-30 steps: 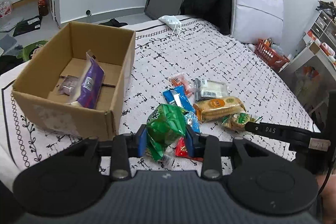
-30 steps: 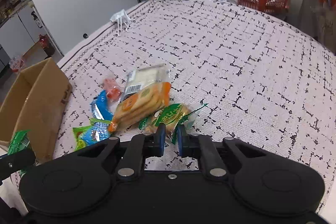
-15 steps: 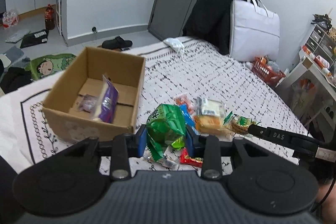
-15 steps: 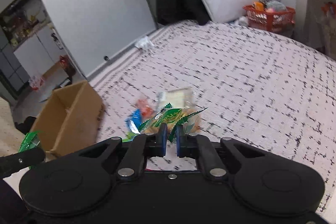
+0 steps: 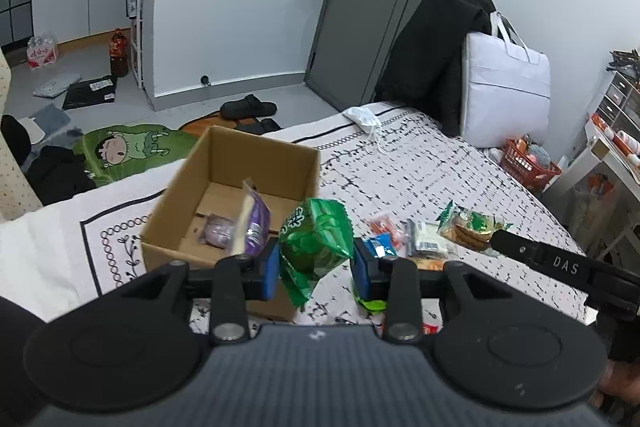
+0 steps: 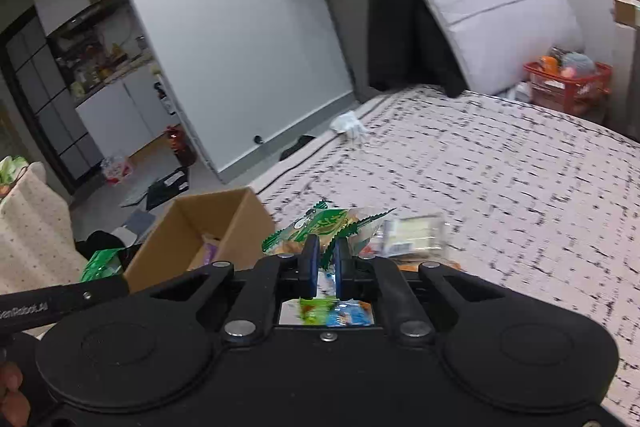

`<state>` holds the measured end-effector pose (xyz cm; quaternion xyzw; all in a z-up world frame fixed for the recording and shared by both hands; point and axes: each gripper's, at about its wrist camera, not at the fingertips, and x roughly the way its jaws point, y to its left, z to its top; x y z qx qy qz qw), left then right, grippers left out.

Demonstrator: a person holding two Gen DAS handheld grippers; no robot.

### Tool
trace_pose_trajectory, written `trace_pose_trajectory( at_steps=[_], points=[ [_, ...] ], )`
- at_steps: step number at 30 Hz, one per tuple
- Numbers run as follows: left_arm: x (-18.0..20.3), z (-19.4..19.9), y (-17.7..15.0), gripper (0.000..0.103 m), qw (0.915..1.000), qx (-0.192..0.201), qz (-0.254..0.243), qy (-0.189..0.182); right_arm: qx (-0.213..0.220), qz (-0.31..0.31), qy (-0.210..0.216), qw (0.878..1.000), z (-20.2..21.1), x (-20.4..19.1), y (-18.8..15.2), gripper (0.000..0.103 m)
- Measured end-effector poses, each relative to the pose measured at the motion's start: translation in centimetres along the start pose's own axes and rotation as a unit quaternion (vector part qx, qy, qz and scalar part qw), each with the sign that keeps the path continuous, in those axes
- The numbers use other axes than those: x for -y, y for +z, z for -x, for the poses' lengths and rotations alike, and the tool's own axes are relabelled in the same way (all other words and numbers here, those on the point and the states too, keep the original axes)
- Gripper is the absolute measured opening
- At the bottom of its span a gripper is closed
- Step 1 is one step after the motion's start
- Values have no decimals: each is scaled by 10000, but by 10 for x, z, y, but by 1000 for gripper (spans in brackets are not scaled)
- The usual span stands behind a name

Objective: Organize snacks
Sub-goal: 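Carry both green packets over the box and open both tools to release them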

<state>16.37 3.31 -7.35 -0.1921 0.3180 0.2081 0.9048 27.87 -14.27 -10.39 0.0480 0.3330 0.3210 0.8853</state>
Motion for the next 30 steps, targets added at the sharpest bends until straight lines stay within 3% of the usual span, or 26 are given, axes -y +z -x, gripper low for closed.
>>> trace_pose_trajectory(
  at_steps=[18,30],
  points=[
    [-55,-24,24,36,9983,-209,437,329,-15,513,327,9981,-19,-88,-7,7],
    [-85,-56,40,36,9947,-414,837,422,-124,453,481,9977,-38,-104,-12,7]
  ],
)
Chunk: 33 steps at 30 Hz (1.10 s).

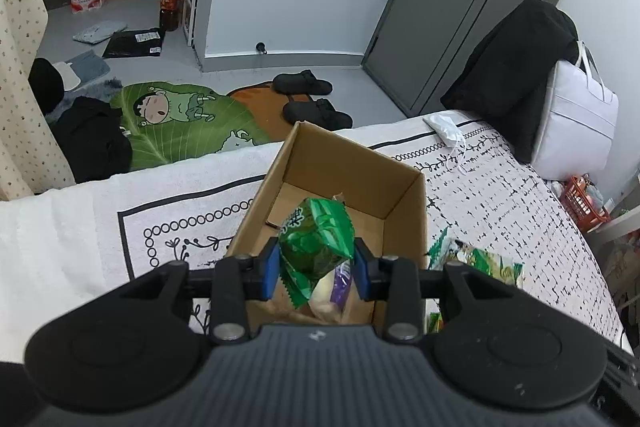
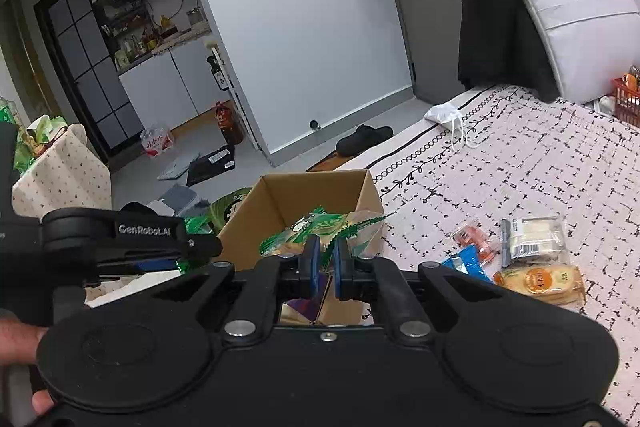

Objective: Organize snacks
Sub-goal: 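Carry both green packets over the box and open both tools to release them, then move both open tools back from the box toward the remaining snacks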

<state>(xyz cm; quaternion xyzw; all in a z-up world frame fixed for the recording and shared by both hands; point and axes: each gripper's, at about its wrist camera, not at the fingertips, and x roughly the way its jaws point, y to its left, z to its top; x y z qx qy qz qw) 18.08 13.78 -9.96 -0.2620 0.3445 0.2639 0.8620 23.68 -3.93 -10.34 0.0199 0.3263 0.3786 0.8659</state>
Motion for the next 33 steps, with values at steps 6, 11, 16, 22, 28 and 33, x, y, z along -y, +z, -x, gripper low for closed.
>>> trace_pose_trajectory(
  at_steps=[6,11,16,22,28,33],
  points=[
    [-5,-12,9,49,9998,-150,129,-9,-52,-20,96,9999,-6,-1,1,7],
    [-15,-11,11,64,9990,-238,359,150,-135,16,161,9998,-16,-7,0,7],
    [-16,1,16,65,9990,-130,265,334,-227,120,216,9994,-25,-17,-4,7],
    [-12,14,16,65,9989,-58,117,445,-324,321,183,9988,-22,-28,-5,30],
    [-7,30,12,74,9995,29,-46,321,-19,311,-199,9993,0,-18,5,55],
    [-1,44,7,90,9994,126,-135,280,92,349,-559,9978,18,-7,7,77]
  ],
)
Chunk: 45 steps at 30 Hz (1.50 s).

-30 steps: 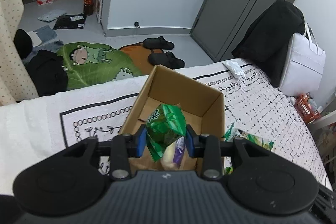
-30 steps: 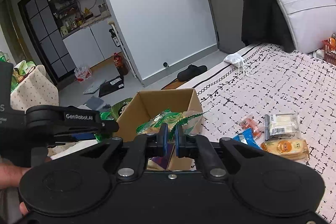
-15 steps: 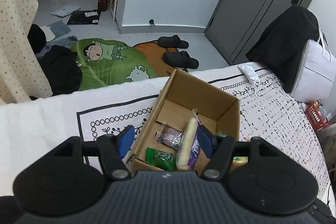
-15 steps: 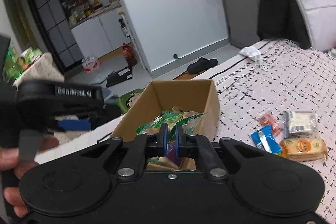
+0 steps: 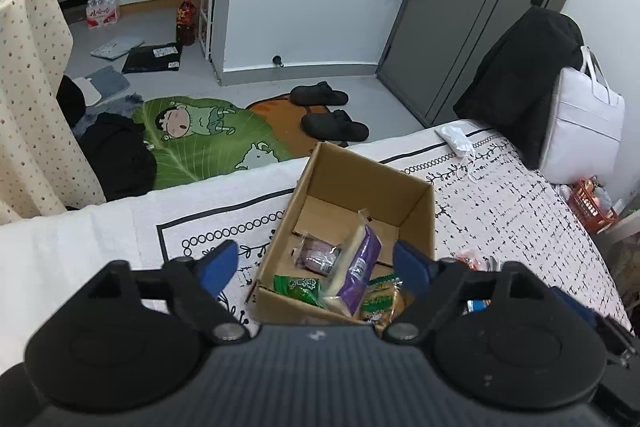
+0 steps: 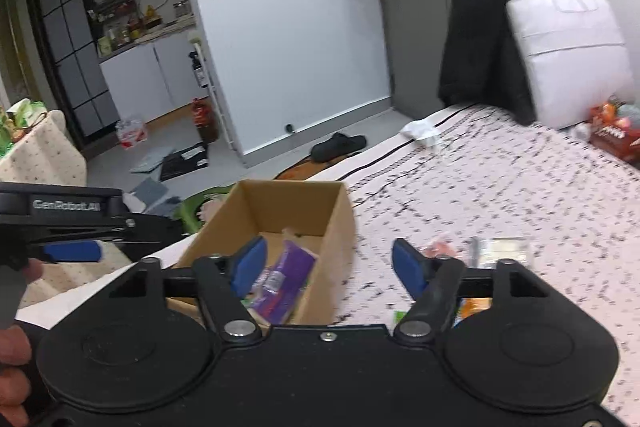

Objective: Organize snacks
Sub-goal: 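Move both open tools back from the box toward the remaining snacks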

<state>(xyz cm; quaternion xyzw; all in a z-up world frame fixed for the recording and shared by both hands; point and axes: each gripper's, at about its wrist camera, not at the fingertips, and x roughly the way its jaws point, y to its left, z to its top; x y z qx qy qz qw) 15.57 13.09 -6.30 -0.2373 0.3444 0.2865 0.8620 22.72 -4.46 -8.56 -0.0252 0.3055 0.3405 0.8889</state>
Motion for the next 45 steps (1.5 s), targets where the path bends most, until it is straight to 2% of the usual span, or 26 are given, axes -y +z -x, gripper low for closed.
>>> trace_pose_trajectory(
  at_steps=[1,4,10,17,24,35,39,45],
  points=[
    [1,2,-1,96,10000,5,-8,-31,13,23,-6,10000,3,2,0,84],
    [5,8,-4,103,9999,10,-60,-126,84,86,-32,9999,16,10,2,94],
    [13,23,-11,103,9995,77,-205,-217,-59,-130,57,9999,27,30,6,103],
    [25,36,-17,103,9989,80,-428,-150,11,-172,3,9999,47,49,10,103],
    [36,48,-26,103,9980,128,-536,-298,87,-211,301,9993,71,69,14,103],
    [56,60,-44,103,9966,24,-528,-637,57,-269,218,9994,91,96,10,103],
    [64,59,-52,103,9960,-52,-548,-705,51,-269,342,9990,98,104,7,103],
    [74,54,-66,103,9953,-259,-544,-755,15,-343,110,9993,100,120,3,103]
  ],
)
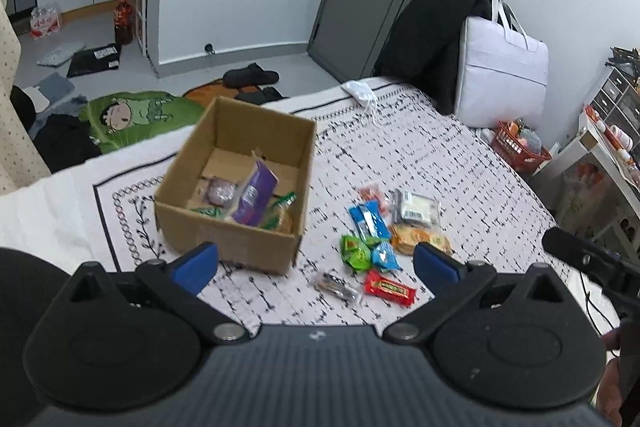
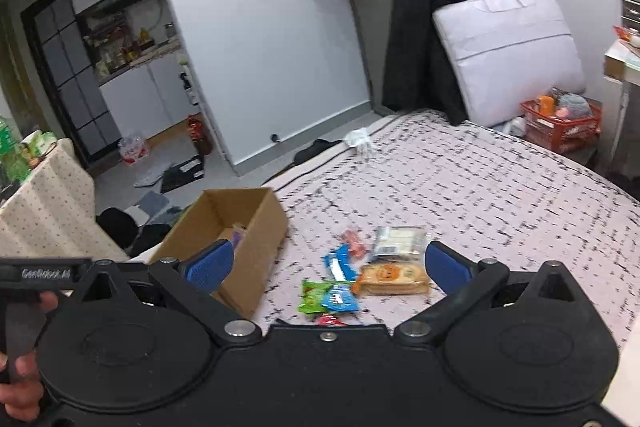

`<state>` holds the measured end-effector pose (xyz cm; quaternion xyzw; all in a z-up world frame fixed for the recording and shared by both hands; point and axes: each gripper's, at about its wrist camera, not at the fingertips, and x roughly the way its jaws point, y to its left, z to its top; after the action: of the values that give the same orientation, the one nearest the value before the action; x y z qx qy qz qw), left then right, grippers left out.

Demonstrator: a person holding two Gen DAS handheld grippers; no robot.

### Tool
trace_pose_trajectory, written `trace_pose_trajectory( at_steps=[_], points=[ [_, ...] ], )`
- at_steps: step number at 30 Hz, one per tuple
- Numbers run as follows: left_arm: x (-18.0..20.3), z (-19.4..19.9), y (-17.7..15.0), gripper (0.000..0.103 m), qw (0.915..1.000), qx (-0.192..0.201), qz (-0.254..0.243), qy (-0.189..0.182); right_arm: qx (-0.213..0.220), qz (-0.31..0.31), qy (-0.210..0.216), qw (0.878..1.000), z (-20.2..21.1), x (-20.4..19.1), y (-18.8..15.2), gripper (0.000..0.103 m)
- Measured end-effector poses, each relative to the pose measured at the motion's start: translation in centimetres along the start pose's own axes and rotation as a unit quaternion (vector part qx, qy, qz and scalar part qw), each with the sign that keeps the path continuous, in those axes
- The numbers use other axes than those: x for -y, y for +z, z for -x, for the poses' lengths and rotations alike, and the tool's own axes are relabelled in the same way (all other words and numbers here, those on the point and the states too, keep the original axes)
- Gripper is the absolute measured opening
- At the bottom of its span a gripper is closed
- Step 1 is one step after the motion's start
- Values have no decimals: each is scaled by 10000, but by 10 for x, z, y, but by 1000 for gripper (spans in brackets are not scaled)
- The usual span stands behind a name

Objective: Organize snacks
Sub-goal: 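Move both open tools back from the box toward the remaining snacks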

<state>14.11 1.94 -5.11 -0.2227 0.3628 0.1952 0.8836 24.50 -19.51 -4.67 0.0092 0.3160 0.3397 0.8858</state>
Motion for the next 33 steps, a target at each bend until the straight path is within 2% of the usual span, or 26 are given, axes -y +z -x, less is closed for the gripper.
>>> trace_pose_trajectory(
  at_steps=[10,16,21,29,33],
  points=[
    [12,-17,-10,103,10000,-27,-52,-27,-176,-239,-226,9993,-8,27,-8,103],
    [7,-39,-18,100,9992,-249,300,-51,-414,-172,-208,9988,-23,30,-16,103],
    [6,-59,-28,93,9983,-382,445,-59,-552,-165,-203,9981,-33,32,-21,101],
    [8,-95,-40,76,9962,-553,672,-25,-786,-243,-103,9966,-51,36,-27,90],
    [5,-112,-45,67,9940,-617,901,19,-997,-297,38,9946,-66,36,-30,72]
  ],
)
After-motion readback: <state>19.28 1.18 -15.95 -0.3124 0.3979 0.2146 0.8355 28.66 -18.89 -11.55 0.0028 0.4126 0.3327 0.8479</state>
